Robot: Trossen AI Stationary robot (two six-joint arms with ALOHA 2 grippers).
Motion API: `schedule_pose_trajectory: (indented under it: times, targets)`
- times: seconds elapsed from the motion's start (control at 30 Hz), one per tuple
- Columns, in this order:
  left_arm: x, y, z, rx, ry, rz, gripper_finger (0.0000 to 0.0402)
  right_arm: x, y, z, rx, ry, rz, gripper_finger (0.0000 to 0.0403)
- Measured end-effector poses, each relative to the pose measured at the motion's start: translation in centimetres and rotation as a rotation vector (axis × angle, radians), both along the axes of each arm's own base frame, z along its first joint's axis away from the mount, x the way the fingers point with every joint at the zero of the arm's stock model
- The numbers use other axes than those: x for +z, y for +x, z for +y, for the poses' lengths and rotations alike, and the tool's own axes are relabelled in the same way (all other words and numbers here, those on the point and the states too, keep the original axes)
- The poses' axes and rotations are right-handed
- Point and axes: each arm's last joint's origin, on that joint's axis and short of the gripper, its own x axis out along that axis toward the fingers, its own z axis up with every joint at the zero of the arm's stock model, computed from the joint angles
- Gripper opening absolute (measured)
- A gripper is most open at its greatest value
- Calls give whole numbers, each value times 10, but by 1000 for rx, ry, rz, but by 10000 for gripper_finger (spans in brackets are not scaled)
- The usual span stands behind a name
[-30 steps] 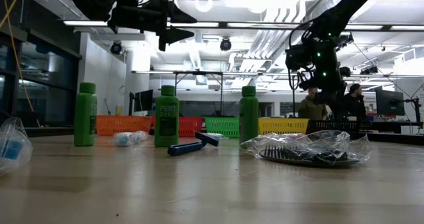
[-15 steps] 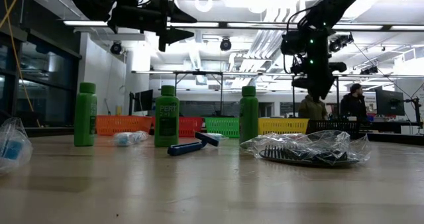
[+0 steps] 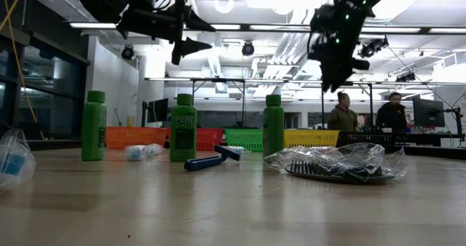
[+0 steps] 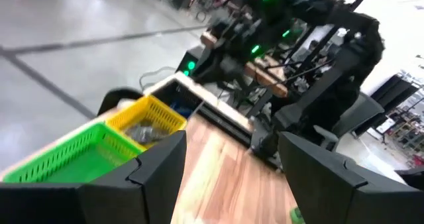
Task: Pick & Place Travel size toiletries
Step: Put the blue razor into the black bin
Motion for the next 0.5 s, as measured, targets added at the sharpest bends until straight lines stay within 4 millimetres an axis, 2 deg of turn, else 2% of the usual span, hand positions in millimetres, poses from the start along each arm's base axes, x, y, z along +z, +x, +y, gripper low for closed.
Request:
schedule_pose_trajectory:
  times: [0.13,0.3,0.5]
  targets:
    - [9,6,-7,7,-8,70,241,18,-2,7,31,-77,-89,133]
    - [31,17,-23,78,55,264,242,40,-5,13,70,-176,-202,133]
    - [47,20,-48,185,-25,453,241,59,-11,20,133,-300,-243,132]
